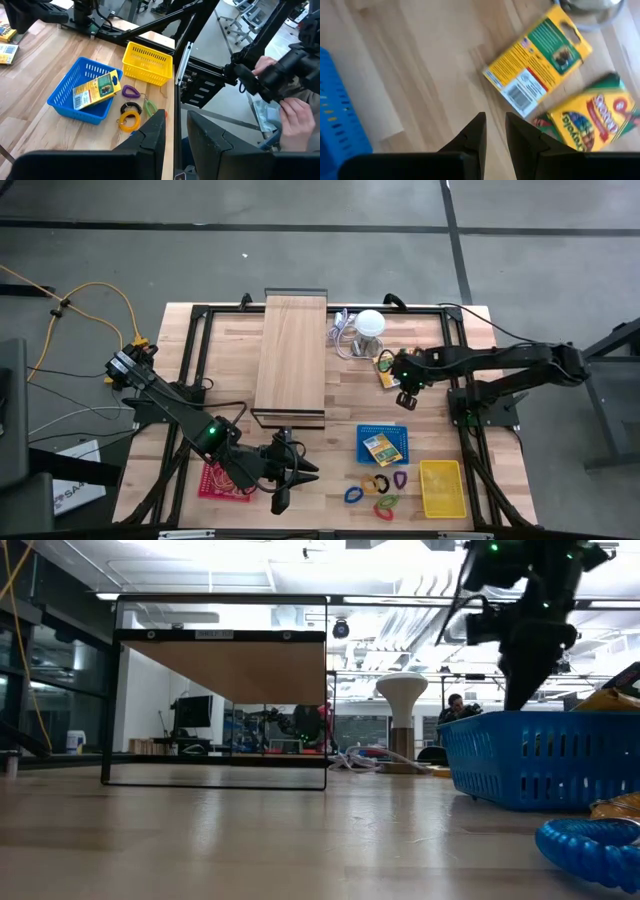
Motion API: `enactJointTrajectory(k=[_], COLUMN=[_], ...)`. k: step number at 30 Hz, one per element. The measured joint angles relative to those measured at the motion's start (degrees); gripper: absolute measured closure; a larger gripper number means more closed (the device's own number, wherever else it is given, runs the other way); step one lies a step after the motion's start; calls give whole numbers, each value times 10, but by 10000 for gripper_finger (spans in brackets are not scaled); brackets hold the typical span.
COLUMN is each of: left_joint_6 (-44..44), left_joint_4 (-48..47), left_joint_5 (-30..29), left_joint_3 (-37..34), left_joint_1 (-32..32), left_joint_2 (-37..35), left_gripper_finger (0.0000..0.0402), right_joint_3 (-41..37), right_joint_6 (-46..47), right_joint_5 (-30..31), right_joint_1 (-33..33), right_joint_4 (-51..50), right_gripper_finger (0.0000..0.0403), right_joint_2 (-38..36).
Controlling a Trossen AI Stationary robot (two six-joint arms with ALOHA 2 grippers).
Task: Pick & Place Office Desk Supplies
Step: Put the left yellow crayon box into the blue bin
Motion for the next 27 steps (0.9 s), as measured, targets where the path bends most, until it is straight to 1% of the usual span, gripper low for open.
enactJointTrajectory(k=[2, 4, 9, 13, 18, 20, 27], left_joint_6=[0, 0, 0, 0, 0, 0, 0], left_joint_4=[0, 0, 2, 3, 4, 4, 4], left_joint_5=[0, 0, 0, 0, 0, 0, 0], left_joint_3=[0, 0, 0, 0, 0, 0, 0], left_joint_1=[0, 0, 0, 0, 0, 0, 0], left_joint_2=[0, 0, 0, 0, 0, 0, 0], left_gripper_finger=[325, 325, 325, 325, 325, 325, 325], right_joint_3=[-19, -19, -22, -22, -22, -22, -22], right_joint_6=[22, 48, 107, 152, 263, 278, 307], right_joint_5=[3, 11, 77, 84, 128, 139, 140], right_joint_1=[-9, -15, -23, -23, -23, -23, -23], right_joint_4=[1, -5, 2, 15, 29, 32, 37], right_gripper_finger=[341, 341, 341, 341, 341, 341, 341], right_joint_2=[-19, -26, -39, -39, -39, -39, -38])
